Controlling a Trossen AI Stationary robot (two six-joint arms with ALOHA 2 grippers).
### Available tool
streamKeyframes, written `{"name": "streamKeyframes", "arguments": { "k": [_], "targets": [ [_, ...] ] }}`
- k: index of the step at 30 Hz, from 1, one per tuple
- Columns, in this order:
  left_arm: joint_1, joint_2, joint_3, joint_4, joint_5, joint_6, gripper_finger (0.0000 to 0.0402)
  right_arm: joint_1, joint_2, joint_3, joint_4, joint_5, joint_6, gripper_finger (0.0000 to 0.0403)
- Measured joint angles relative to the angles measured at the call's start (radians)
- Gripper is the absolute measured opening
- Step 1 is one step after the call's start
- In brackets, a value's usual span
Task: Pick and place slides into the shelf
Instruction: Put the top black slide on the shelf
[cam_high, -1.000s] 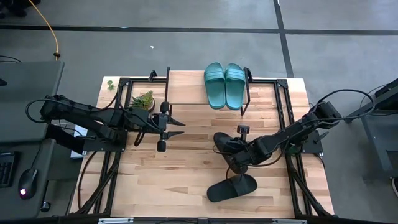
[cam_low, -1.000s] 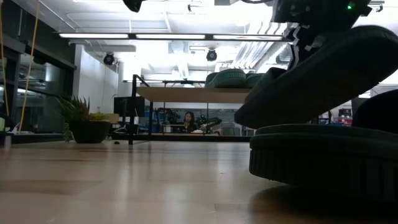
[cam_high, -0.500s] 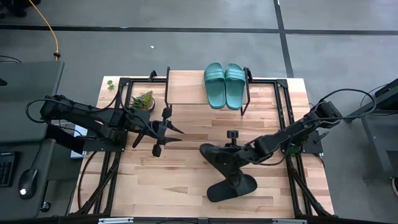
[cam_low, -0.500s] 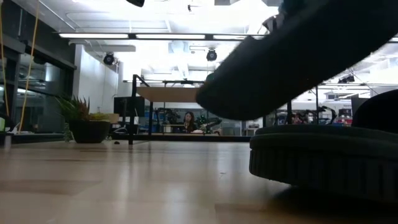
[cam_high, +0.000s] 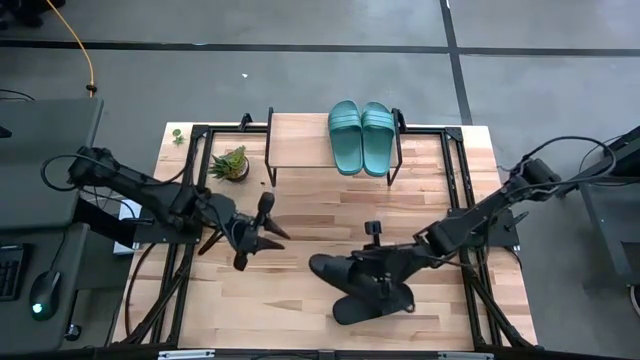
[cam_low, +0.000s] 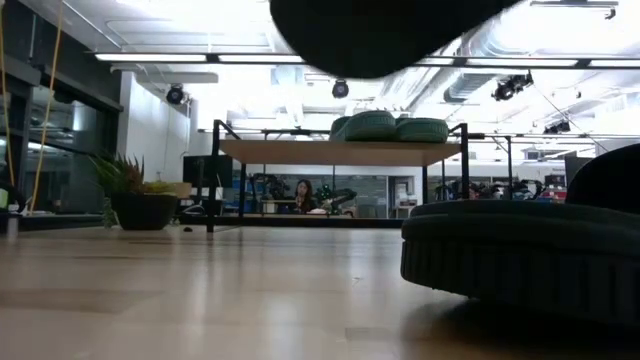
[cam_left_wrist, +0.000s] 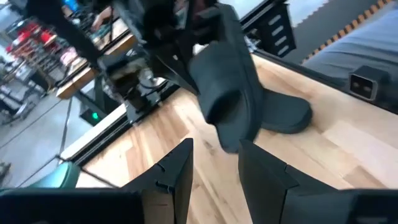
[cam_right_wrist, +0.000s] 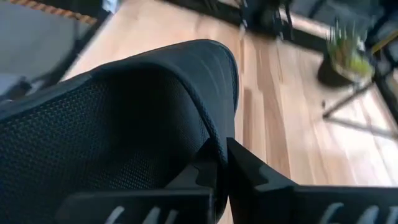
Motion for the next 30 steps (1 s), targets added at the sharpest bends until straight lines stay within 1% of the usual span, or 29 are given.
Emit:
{"name": "streamKeyframes", "arguments": {
  "k": [5,12,19,22,30],
  "targets": [
    [-0.026,0.012,0.0,0.007,-0.003,0.016,0.0113,0.034,-0.004,0.0,0.084,0.001,-0.072,0.0],
    [-0.022,0.037,0.0,0.024,-0.009,0.018,0.0113,0.036,-0.005,0.0,0.158,0.001,-0.109,0.0],
    [-0.022,0.051,0.0,0.065,0.046,0.037,0.0116,0.037,-0.005,0.0,0.182,0.0,-0.121,0.0],
    [-0.022,0.051,0.0,0.063,0.062,0.031,0.0138,0.037,-0.005,0.0,0.193,0.0,-0.121,0.0],
    [-0.022,0.063,0.0,0.064,0.065,0.008,0.0235,0.037,-0.005,0.0,0.208,0.002,-0.136,0.0]
  ]
}}
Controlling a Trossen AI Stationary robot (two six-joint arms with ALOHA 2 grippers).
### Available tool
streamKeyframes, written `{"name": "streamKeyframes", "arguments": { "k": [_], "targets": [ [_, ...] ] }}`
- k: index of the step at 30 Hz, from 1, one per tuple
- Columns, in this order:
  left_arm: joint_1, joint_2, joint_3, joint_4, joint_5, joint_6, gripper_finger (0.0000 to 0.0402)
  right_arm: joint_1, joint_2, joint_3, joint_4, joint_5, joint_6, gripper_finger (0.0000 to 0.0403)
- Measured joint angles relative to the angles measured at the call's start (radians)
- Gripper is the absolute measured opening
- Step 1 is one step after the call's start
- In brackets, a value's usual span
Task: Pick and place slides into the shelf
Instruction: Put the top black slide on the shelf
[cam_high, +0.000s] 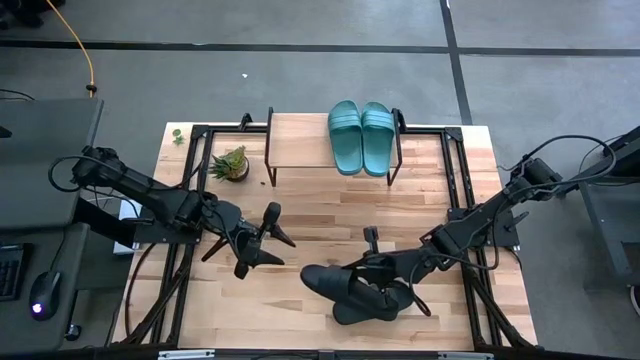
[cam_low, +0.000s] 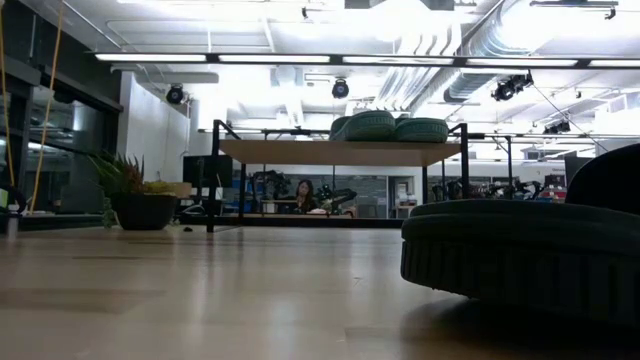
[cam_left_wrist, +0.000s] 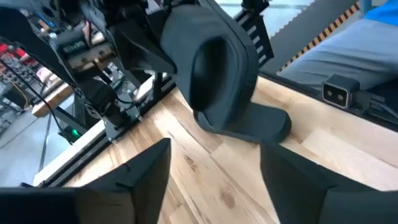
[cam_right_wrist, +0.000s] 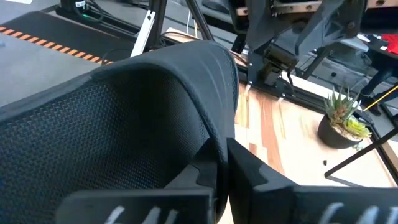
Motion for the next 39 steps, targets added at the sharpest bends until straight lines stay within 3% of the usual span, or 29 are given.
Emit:
{"name": "streamKeyframes", "arguments": {
  "k": [6,12,39],
  "targets": [
    [0.0,0.031,-0.002,0.035,0.0,0.013,0.0263,0.0,0.0,0.0,0.051,0.003,-0.044,0.0],
    [0.0,0.073,0.002,0.131,0.0,0.03,0.0257,0.0,0.0,0.0,0.068,0.003,-0.053,0.0],
    [0.0,0.084,-0.001,0.197,0.06,0.002,0.025,-0.023,0.0,-0.001,0.14,0.059,-0.157,0.0]
  ]
}}
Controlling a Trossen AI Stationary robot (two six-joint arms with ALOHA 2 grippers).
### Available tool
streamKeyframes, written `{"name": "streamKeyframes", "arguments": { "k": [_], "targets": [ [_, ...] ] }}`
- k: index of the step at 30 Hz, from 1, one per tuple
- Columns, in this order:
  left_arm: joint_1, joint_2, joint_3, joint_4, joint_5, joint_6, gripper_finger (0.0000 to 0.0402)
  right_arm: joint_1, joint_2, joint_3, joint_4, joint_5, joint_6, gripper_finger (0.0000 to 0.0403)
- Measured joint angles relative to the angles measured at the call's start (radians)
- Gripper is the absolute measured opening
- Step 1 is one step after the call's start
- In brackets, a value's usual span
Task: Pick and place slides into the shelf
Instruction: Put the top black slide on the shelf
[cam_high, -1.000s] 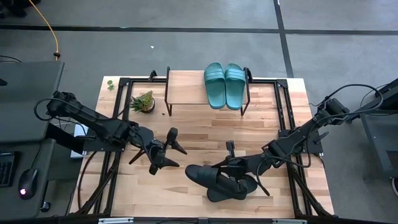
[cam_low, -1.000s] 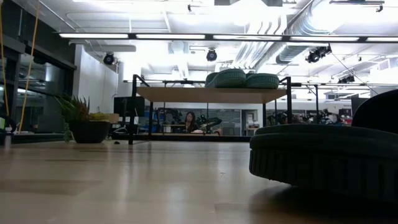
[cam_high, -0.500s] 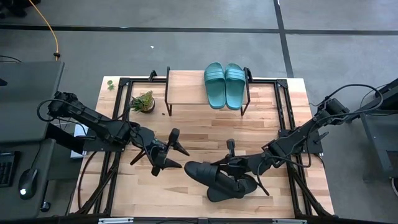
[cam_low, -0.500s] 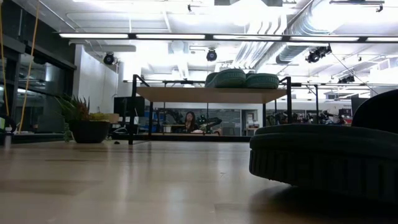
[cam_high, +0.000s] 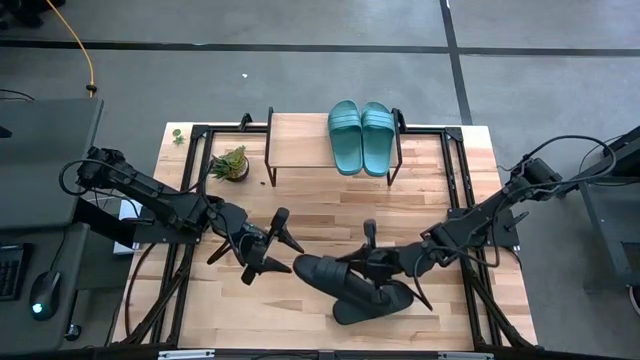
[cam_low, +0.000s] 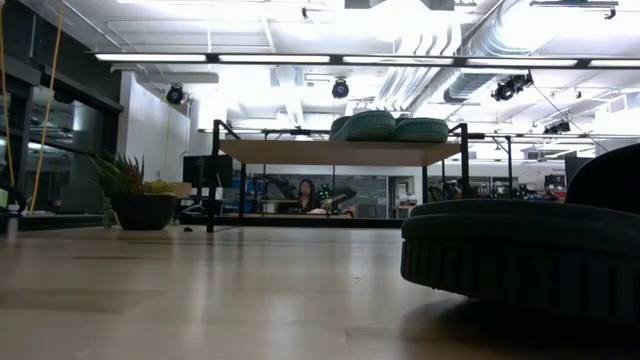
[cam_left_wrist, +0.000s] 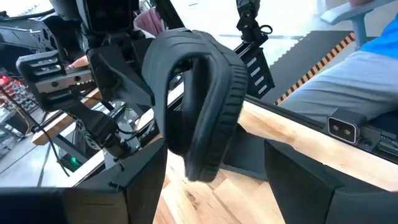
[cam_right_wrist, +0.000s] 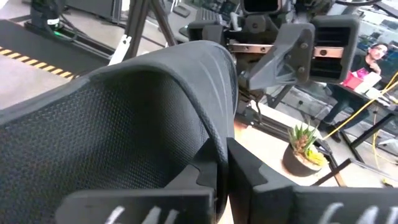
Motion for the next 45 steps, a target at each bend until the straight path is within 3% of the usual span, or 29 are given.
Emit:
{"name": "streamKeyframes", "arguments": {
  "k": [19,45],
  "targets": [
    [0.0,0.034,0.002,0.059,0.0,-0.006,0.025,-0.046,0.047,0.0,0.052,-0.02,-0.021,0.0],
    [0.0,0.127,0.077,0.02,-0.039,-0.001,0.025,-0.046,0.047,0.0,0.069,-0.023,-0.027,0.0]
  ]
}}
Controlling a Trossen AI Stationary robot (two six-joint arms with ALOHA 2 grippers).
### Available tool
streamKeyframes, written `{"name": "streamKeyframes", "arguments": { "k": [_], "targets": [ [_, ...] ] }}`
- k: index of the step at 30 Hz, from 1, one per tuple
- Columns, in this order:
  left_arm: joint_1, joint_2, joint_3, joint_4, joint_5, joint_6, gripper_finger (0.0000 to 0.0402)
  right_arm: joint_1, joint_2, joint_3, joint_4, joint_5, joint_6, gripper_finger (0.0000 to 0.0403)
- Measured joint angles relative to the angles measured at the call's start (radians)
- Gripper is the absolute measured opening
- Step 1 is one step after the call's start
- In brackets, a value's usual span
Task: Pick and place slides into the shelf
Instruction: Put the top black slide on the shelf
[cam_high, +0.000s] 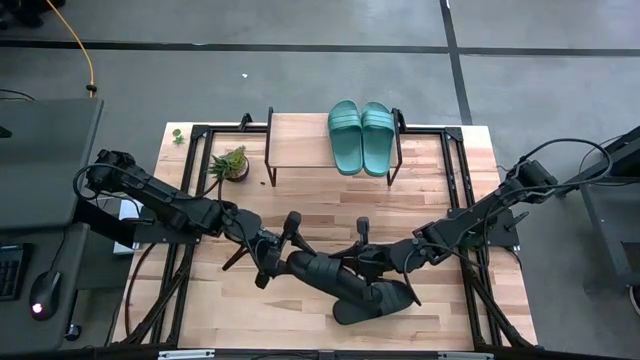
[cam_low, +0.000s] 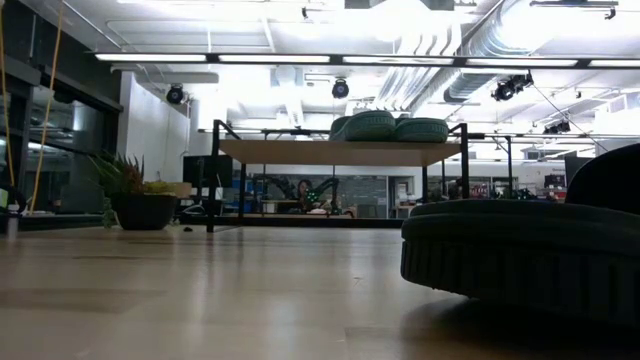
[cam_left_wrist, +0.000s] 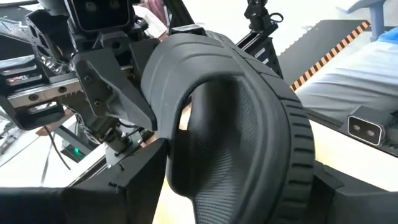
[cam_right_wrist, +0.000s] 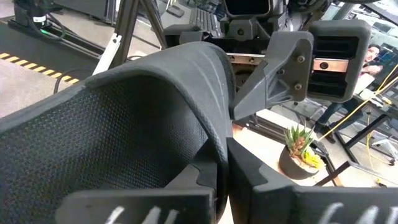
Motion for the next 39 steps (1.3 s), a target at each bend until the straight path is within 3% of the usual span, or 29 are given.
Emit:
{"name": "streamKeyframes", "arguments": {
  "k": [8,28,39],
  "targets": [
    [0.0,0.0,0.0,-0.005,0.0,0.002,0.0221,0.0,0.0,0.0,0.0,0.0,0.0,0.0],
    [-0.002,0.0,0.0,-0.01,0.012,0.036,0.0027,0.0,-0.002,0.0,-0.006,0.003,0.008,0.0002],
    [-0.001,0.0,0.0,-0.011,0.003,0.032,0.006,0.0,-0.002,0.0,-0.009,0.002,0.008,0.0027]
  ]
}}
